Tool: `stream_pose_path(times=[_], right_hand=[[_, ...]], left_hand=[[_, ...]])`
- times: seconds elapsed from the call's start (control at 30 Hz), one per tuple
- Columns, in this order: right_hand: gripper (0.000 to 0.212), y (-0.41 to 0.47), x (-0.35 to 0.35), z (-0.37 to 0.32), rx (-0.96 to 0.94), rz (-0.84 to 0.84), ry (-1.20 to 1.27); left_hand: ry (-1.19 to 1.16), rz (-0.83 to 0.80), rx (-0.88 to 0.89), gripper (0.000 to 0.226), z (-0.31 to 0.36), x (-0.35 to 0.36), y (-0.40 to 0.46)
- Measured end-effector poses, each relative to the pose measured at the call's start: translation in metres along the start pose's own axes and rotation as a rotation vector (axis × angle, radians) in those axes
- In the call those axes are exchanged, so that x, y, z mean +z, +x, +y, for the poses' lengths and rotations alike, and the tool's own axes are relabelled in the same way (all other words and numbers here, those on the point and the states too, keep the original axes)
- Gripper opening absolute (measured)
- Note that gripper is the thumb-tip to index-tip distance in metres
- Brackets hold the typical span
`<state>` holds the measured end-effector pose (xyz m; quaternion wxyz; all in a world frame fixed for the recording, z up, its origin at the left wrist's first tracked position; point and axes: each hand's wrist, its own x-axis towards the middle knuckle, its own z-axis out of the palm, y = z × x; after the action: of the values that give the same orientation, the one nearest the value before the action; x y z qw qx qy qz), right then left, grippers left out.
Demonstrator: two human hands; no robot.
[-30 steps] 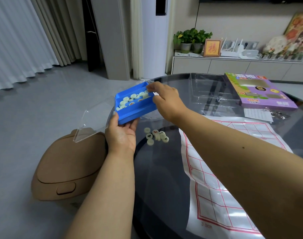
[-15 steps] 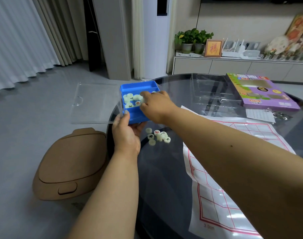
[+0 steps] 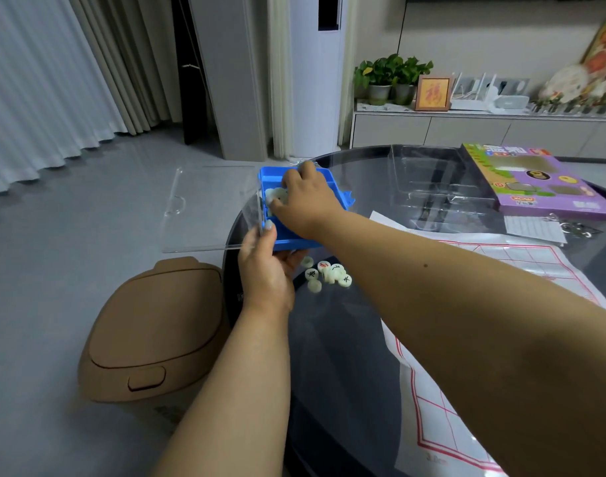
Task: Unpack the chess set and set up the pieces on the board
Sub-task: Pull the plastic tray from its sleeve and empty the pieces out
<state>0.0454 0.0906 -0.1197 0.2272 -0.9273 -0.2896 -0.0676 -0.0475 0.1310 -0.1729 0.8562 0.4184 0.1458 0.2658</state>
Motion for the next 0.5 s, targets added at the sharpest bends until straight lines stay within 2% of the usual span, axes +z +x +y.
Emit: stream_pose_path(times=[0.1, 0.3, 0.5], right_hand=[[0.046, -0.0002, 0.004, 0.0016, -0.035, 0.013, -0.035], [0.05, 0.0, 0.0003, -0.0006, -0.115, -0.139, -0.15], [0.045, -0.001, -0.0018, 0.0013, -0.142, -0.231, -0.13]], left_hand=[[0.01, -0.004, 0.005, 0.034, 0.0003, 0.0001, -0.0007], [-0.006, -0.001, -0.025, 0.036, 0.0, 0.0007, -0.0016], [-0.015, 0.016, -0.038, 0.029, -0.0013, 0.003, -0.0004]])
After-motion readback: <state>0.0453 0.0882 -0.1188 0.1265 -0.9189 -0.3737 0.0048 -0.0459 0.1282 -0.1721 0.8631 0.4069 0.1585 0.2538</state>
